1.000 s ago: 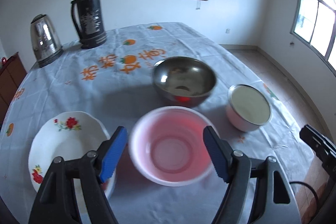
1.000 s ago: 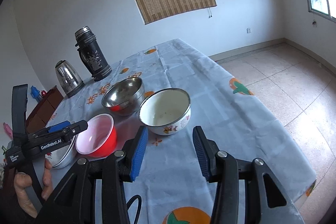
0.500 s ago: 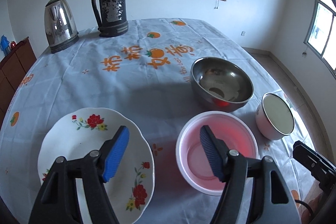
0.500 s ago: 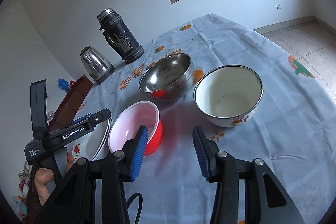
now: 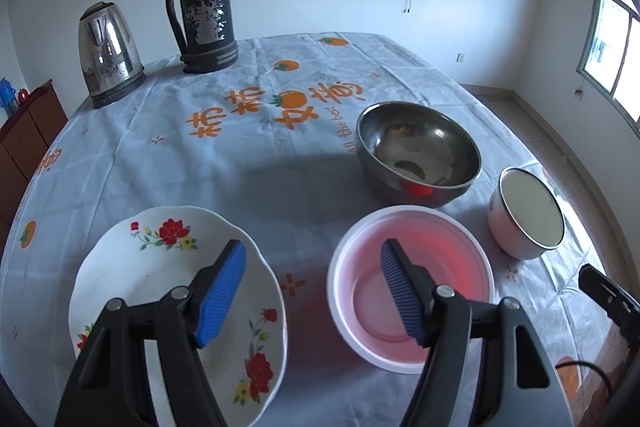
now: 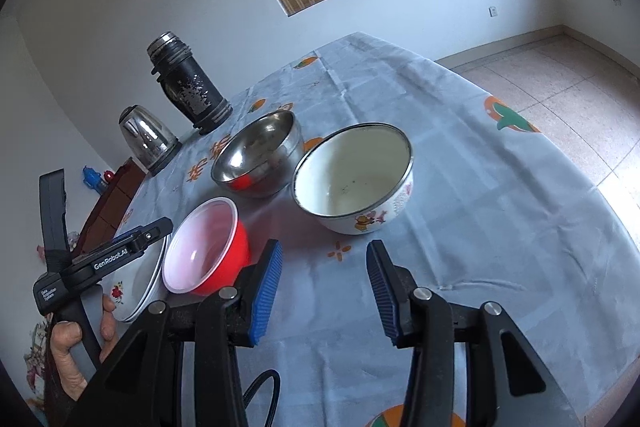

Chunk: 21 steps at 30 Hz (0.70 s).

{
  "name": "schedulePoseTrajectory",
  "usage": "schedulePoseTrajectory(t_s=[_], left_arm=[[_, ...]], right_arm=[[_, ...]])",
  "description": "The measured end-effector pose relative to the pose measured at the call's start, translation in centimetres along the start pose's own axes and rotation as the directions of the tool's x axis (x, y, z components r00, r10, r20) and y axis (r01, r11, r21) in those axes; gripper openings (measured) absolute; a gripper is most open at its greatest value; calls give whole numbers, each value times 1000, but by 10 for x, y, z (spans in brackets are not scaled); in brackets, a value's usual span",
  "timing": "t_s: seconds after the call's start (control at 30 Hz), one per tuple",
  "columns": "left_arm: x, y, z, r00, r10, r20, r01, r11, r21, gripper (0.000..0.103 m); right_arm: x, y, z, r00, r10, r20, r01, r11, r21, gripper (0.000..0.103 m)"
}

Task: Organize plates and bowls
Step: 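Move both grippers to the rim of the red plastic bowl, then close both grippers on the red bowl rim and lift it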

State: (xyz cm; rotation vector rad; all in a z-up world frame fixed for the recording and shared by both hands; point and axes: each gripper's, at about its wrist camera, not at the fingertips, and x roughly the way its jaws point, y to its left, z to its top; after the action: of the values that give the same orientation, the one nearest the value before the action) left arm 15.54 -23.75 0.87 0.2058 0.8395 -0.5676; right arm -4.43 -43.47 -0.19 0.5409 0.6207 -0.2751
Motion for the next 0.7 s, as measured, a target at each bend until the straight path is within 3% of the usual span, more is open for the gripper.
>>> schedulePoseTrajectory(t_s=[0.03, 0.07, 0.27, 0.53, 0.63, 0.7], left_arm=[[-1, 3, 2, 1000, 2, 2, -2, 1000, -7, 70], [-1, 4, 2, 1000, 1, 3, -1, 1000, -10, 67], [5, 9, 5, 1000, 10, -6, -10, 1000, -2, 67], [16, 12, 8, 999, -9, -37, 10, 1000, 10, 67], [19, 8, 8, 999, 6, -40, -4, 999, 36, 67], [22, 6, 7, 999, 12, -47, -10, 999, 49, 67]], right_arm=[[1, 7, 0, 1000, 7, -1, -8, 1000, -23, 23], [2, 14, 0, 1000, 20, -3, -20, 999, -41, 21], [28, 37, 3, 989, 128, -71, -129, 992, -13, 21], [55, 51, 4, 985, 123, -120, -126, 992, -14, 21], [64, 52, 3, 983, 121, -140, -123, 992, -3, 24], [69, 52, 3, 981, 127, -146, -127, 992, 8, 36]])
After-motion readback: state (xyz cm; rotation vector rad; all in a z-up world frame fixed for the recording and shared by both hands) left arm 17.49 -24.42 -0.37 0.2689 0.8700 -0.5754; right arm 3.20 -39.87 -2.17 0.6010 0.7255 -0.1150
